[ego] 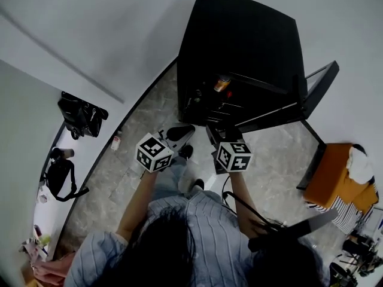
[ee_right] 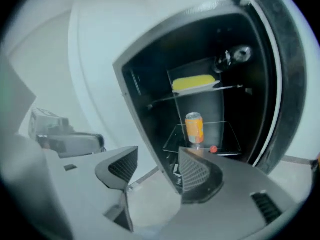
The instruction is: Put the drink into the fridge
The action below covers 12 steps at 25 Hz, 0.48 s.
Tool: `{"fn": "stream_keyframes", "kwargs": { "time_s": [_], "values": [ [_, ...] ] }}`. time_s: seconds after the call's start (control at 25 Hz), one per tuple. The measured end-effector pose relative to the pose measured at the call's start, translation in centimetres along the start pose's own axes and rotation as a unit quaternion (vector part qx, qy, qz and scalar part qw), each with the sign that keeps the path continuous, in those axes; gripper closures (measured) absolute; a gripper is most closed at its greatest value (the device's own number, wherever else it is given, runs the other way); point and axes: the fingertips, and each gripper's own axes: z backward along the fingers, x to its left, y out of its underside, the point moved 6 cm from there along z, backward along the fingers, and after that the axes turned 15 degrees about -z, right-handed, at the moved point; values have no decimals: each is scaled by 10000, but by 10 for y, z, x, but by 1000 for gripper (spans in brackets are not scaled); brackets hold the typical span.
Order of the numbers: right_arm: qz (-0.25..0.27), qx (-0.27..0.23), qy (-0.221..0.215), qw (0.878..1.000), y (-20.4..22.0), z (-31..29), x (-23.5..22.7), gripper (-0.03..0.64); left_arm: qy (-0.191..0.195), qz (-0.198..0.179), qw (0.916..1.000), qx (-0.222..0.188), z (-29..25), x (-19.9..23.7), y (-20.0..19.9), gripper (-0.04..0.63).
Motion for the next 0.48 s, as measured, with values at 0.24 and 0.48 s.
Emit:
{"fn": "stream_keyframes", "kwargs": {
  "time_s": [0.24,0.48],
  "values": [
    [-158,-319,-206,9992,0,49,20,438,-97,-91,9998,-150,18,-21,-14,583],
    [119,-385,-205,9990,8,84,23,474,-199,-127,9994,-242,28,-54,-24,583]
  ]
}}
